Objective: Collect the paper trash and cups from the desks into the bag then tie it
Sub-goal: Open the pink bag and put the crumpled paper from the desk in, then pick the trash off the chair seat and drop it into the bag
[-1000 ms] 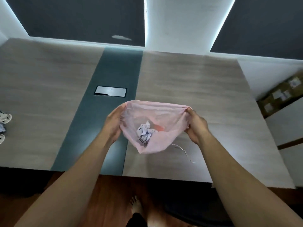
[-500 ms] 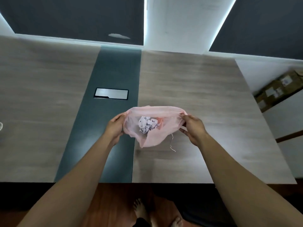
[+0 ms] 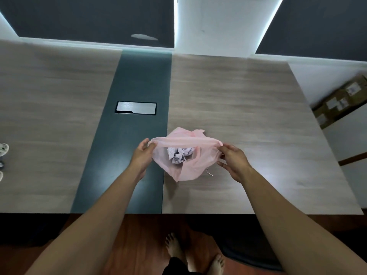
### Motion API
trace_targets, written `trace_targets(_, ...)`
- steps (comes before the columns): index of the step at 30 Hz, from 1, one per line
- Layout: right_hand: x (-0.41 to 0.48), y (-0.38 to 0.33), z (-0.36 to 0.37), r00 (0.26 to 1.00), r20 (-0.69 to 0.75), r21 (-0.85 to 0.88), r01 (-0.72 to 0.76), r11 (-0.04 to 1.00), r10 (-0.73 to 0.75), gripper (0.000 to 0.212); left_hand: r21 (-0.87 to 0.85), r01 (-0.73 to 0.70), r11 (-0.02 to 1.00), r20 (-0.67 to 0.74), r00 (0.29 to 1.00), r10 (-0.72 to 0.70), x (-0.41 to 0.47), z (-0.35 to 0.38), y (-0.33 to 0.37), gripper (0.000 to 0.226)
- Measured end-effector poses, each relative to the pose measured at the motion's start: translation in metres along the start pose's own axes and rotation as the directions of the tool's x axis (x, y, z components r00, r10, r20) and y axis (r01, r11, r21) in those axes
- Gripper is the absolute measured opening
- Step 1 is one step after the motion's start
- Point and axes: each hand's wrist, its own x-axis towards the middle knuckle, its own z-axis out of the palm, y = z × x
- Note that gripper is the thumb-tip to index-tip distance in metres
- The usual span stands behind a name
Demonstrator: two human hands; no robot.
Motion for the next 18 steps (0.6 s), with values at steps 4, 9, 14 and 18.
trace_targets(4, -0.009, 0.012, -0.016, 1.000, 0.001, 0.013, -0.003, 1.000, 0.003, 0.027, 0.142, -0.070, 0.987, -0.018, 0.997, 0.074, -0.019, 0.004, -0.003, 0.082)
trace_targets(9, -0.023, 0.037, -0.053, 0.999, -0.032, 0.002, -0.028, 1.000, 0.028, 0.032, 0.301, -0.259, 0.918, -0.044, 0.958, 0.285, -0.054, 0.019, -0.010, 0.064)
trace_targets(14, -0.049, 0.059, -0.101, 1.000, -0.031, -0.090, -0.005, 0.996, 0.002, 0.032, 0.385, -0.435, 0.814, 0.046, 0.890, 0.454, -0.109, 0.056, -0.020, 0.029)
trace_targets(18, -0.077, 0.089, -0.151, 0.999, 0.042, -0.428, 0.028, 0.903, -0.011, 0.025, 0.448, -0.577, 0.683, 0.236, 0.813, 0.532, -0.153, 0.092, -0.042, 0.021)
